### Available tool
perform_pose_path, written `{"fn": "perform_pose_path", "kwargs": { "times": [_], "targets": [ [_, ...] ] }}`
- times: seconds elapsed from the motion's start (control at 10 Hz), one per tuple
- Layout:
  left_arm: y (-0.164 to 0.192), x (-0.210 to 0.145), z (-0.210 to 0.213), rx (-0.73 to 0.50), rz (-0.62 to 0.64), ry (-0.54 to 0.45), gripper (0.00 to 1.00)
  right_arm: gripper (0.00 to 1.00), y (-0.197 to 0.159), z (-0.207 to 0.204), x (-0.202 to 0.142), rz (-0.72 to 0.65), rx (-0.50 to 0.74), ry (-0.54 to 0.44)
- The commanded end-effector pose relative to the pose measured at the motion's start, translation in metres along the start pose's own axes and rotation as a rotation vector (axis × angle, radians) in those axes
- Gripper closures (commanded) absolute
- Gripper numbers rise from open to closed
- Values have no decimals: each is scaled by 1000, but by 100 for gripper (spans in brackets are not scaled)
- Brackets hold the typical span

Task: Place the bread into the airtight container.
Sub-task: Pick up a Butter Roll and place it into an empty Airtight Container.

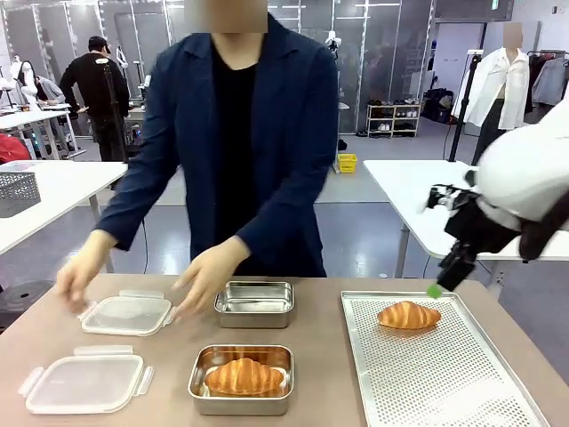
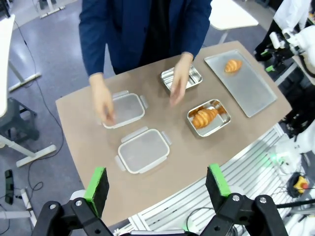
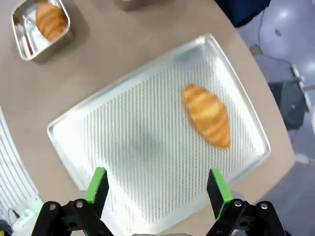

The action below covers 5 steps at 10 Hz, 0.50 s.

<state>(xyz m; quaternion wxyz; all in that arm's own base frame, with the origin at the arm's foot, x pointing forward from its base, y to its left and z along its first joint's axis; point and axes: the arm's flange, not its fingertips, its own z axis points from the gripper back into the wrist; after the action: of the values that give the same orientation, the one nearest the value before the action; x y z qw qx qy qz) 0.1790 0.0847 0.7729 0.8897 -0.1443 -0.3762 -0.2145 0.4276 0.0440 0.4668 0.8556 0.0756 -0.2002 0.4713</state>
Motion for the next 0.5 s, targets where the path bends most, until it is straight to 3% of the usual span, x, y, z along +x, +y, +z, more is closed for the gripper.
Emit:
{"fn": "perform_pose_path", "kwargs": {
  "times": [0.0,0.4],
  "targets": [
    [-1,1,2,-11,-9,-5,0,0,-7,-21,36,36,68,-48],
    [-1,1,2,-11,-9,-5,0,0,-22,0,-7,-38,89,-137]
  ]
}}
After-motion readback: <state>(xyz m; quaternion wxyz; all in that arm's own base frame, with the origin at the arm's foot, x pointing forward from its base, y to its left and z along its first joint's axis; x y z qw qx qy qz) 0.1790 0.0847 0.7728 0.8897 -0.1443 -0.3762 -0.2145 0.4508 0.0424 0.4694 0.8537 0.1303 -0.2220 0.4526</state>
